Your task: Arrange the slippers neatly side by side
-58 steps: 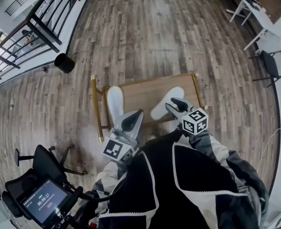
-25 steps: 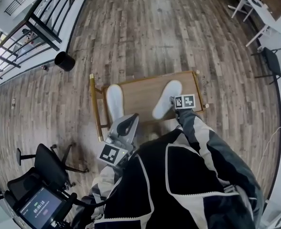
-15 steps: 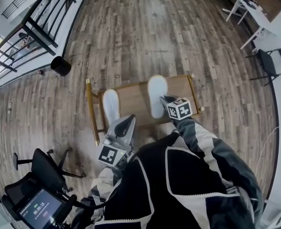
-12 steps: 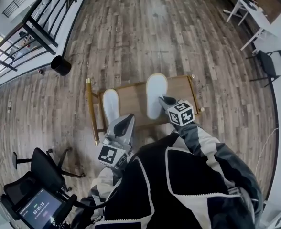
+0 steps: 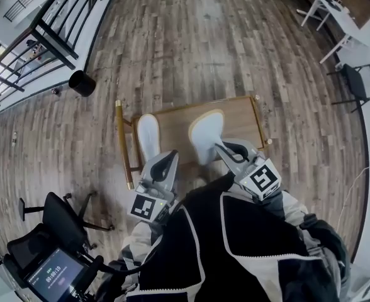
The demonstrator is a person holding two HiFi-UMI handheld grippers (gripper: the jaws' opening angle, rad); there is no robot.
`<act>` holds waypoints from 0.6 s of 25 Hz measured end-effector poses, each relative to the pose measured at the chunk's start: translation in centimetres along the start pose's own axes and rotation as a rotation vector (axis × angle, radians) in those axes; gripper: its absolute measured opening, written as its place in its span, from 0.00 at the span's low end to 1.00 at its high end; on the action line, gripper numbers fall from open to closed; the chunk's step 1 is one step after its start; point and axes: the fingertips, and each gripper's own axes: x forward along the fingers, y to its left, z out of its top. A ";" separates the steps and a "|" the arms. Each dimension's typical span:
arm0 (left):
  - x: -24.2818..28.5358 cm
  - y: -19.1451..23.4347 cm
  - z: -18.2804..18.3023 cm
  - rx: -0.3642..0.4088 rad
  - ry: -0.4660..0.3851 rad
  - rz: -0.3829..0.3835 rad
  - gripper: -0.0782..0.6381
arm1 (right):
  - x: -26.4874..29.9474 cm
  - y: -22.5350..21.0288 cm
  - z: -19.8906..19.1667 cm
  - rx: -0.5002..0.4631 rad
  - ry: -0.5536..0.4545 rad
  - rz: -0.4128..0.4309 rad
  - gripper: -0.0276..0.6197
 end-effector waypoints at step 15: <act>-0.7 0.4 -0.9 -0.034 -0.010 0.013 0.14 | 2.5 0.7 -1.2 0.046 0.031 0.045 0.09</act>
